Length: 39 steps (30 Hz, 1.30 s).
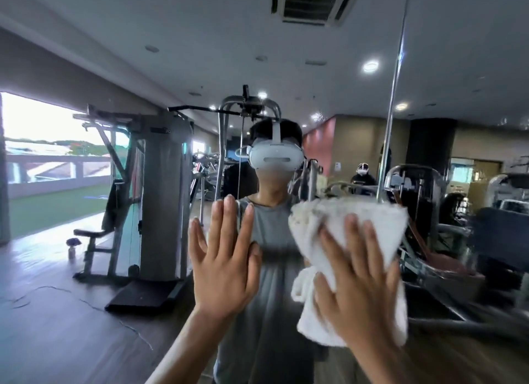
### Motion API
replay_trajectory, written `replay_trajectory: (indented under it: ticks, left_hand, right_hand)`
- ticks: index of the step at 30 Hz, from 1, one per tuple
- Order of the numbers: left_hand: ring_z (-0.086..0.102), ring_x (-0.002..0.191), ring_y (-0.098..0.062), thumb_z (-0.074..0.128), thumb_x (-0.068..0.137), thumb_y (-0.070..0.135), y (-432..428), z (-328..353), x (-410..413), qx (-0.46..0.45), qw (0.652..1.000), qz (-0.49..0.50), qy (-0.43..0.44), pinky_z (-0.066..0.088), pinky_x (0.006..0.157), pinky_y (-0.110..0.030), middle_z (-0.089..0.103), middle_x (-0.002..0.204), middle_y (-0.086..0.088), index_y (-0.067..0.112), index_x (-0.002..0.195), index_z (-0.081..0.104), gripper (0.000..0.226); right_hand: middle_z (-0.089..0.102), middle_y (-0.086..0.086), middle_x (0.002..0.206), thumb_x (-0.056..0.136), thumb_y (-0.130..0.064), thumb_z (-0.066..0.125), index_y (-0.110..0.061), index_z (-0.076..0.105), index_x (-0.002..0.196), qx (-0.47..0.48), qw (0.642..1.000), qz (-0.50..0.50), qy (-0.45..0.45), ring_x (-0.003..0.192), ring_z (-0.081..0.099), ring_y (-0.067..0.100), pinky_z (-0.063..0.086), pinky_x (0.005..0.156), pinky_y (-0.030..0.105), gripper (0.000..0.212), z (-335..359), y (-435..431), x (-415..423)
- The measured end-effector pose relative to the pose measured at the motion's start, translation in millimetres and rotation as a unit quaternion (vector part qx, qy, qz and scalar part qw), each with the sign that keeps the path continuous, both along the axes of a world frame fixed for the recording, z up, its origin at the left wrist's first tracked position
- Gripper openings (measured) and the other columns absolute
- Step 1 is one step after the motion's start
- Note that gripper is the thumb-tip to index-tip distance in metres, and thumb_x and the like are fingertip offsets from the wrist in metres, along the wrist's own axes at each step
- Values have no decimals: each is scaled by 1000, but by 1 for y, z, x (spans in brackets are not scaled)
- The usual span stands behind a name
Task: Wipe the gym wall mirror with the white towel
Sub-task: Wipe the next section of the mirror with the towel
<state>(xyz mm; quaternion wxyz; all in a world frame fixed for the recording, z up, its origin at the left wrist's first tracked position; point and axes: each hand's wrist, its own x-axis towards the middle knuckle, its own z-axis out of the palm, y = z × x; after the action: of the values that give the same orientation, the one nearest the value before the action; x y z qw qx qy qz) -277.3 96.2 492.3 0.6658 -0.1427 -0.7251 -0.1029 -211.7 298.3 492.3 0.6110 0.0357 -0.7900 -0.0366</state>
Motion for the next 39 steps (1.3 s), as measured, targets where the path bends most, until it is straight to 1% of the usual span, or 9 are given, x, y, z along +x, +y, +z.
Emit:
replay_trajectory:
  ticks: [5, 11, 16, 19, 25, 28, 32, 35, 39]
  left_hand:
    - [22, 152, -30, 30, 103, 34, -4, 3, -1, -7, 1000, 1, 0, 19, 118, -64, 26, 163, -16, 14, 153, 38, 55]
    - [22, 152, -30, 35, 101, 34, -5, 1, -2, -8, 1000, -8, 2, 19, 117, -65, 27, 162, -16, 15, 154, 36, 57]
    - [23, 152, -30, 36, 100, 32, 0, 2, -1, 5, 1000, -1, 4, 20, 117, -65, 27, 163, -15, 15, 153, 39, 56]
    - [24, 151, -30, 36, 100, 31, -2, 1, -1, 3, 1000, -3, 9, 20, 117, -64, 28, 163, -14, 15, 153, 38, 56]
    - [27, 150, -29, 41, 98, 31, -6, 2, 0, 1, 999, -31, 24, 20, 118, -61, 35, 159, -16, 14, 149, 45, 55]
    - [34, 147, -28, 46, 95, 31, -10, 2, 5, 0, 998, -53, 18, 23, 117, -57, 41, 156, -16, 13, 144, 54, 52]
    - [43, 127, -32, 51, 90, 32, -14, 38, 12, 5, 999, -49, 19, 21, 112, -46, 50, 138, -16, 12, 129, 68, 46]
    - [36, 132, -33, 47, 92, 34, -13, 89, 9, 6, 999, -48, 8, 16, 113, -46, 45, 141, -18, 12, 132, 64, 48]
    - [22, 149, -32, 21, 105, 42, -14, 146, -2, 9, 999, -49, 18, 12, 118, -49, 31, 159, -21, 14, 149, 46, 58]
  right_hand:
    - [20, 12, 165, 89, -50, 46, -27, 39, 153, -97, 994, 10, 50, 152, 17, 32, 17, 113, 60, 68, 83, -39, -16]
    - [20, 7, 165, 81, -46, 54, -31, 39, 151, 82, 997, 4, -3, 150, 26, 28, 32, 101, 57, 73, -2, -36, -10]
    - [26, 9, 163, 86, -47, 45, -30, 41, 149, -66, 997, -17, 37, 149, 26, 31, 31, 104, 60, 65, 43, 2, -5]
    - [17, 8, 167, 93, -53, 39, -29, 34, 155, -131, 990, -2, 54, 153, 14, 30, 15, 115, 62, 67, 102, -26, -15]
    - [14, 6, 167, 85, -47, 52, -30, 28, 157, 117, 993, -3, -9, 154, 13, 29, 22, 111, 60, 79, 39, -49, -14]
    - [14, 2, 168, 73, -45, 54, -32, 37, 151, 97, 994, -27, -28, 152, 21, 26, 27, 105, 59, 81, -8, -8, -1]
    - [23, 8, 165, 83, -46, 42, -28, 36, 151, -38, 999, -36, 10, 150, 23, 30, 30, 106, 68, 71, 60, 5, -3]
    - [17, 7, 167, 91, -49, 33, -27, 33, 155, -124, 991, -9, 43, 153, 13, 29, 19, 113, 66, 68, 146, -29, -16]
    - [16, 7, 167, 92, -49, 37, -27, 30, 157, -21, 998, -14, 52, 154, 13, 29, 12, 116, 60, 69, 163, -65, -24]
